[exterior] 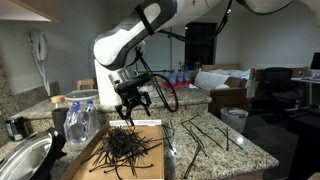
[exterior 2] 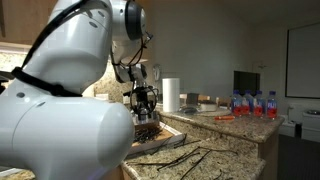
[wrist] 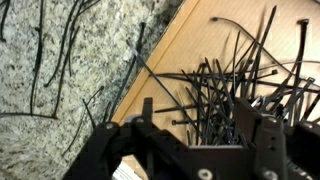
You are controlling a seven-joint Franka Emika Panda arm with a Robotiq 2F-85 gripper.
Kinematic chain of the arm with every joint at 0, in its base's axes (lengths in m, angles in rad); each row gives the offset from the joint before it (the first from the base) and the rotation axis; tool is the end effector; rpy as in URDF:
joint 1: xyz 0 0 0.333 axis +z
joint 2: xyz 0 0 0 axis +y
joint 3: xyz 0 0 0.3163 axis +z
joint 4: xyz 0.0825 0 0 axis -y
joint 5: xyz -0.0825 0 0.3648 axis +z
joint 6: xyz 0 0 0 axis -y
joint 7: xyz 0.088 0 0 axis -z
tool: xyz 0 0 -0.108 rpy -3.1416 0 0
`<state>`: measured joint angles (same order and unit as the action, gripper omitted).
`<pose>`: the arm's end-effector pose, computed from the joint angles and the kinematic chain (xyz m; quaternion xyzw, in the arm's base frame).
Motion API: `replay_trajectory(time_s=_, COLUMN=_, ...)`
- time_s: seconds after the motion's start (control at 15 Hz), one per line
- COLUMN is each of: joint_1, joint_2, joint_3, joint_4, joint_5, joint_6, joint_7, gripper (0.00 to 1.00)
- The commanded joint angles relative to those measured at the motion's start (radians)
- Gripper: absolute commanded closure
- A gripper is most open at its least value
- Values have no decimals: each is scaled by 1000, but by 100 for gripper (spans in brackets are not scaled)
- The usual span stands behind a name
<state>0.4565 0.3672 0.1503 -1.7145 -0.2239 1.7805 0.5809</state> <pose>0.5099 0.3209 0.3660 0.9849 0.0510 -0.0781 0.1462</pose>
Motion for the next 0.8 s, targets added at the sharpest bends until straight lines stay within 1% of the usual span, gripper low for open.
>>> replay_trajectory(time_s=0.0, joint_1=-65, joint_2=-140, joint_3=19, joint_4=-178, joint_5=144, joint_6=60, joint_7=43, gripper=0)
replay_trajectory(time_s=0.07, joint_1=-78, joint_2=-172, joint_3=16, joint_4=-222, joint_5=176, joint_6=79, joint_7=51, gripper=0)
replay_trajectory(time_s=0.2, joint_1=-106, joint_2=-249, joint_3=7, joint_4=-332, joint_5=205, joint_6=140, joint_7=73, gripper=0)
replay_trajectory(time_s=0.33, joint_1=-138, joint_2=-314, joint_3=-1, joint_4=-433, joint_5=195, joint_6=223, joint_7=90, gripper=0)
replay_trajectory(time_s=0.4, joint_1=-155, joint_2=-343, joint_3=-5, joint_4=-485, joint_5=178, joint_6=278, joint_7=90, gripper=0)
replay_trajectory(time_s=0.53, joint_1=-184, joint_2=-371, joint_3=-12, joint_4=-552, joint_5=118, joint_6=353, joint_7=88, gripper=0)
replay_trajectory(time_s=0.73, joint_1=-229, joint_2=-390, joint_3=-23, joint_4=-634, joint_5=-30, joint_6=480, joint_7=115, gripper=0)
